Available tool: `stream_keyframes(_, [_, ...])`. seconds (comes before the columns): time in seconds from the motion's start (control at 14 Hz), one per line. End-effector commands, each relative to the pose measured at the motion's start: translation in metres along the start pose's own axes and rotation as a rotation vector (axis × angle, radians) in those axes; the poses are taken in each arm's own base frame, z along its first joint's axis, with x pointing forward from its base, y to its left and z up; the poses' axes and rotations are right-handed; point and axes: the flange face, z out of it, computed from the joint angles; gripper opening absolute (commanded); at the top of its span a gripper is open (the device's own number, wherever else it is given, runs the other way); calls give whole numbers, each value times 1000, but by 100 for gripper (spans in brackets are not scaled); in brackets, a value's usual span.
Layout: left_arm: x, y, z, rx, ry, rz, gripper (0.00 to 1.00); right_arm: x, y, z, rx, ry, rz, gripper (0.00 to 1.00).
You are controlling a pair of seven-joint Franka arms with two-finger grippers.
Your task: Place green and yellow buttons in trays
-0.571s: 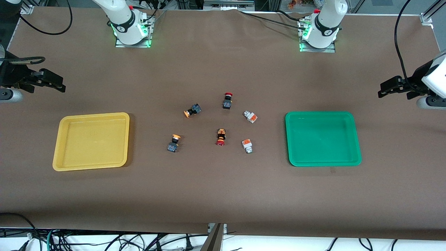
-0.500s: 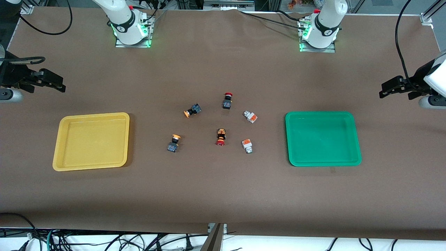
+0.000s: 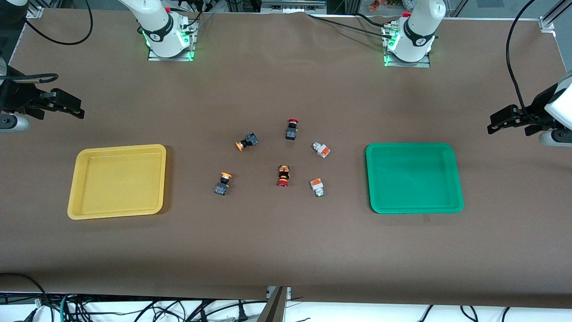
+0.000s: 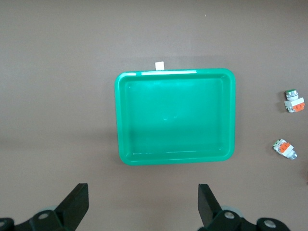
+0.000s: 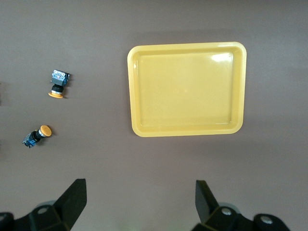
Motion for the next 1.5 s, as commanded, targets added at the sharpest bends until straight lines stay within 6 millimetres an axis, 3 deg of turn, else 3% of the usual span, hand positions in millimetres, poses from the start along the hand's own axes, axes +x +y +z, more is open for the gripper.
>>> stream_keyframes(0.0, [7, 1, -16, 2, 33, 18, 100, 2, 3, -2, -9, 2, -5, 100])
stream_keyframes(1.14, [18, 4, -14, 5, 37, 22, 100, 0, -9, 3, -17, -20, -25, 100])
stream_keyframes(1.21, [18, 5, -14, 5, 37, 23, 100, 1, -13, 5, -16, -23, -19, 100])
stream_keyframes(1.43, [19, 7, -13, 4, 36, 26, 100, 19, -17, 38, -12, -78, -27, 100])
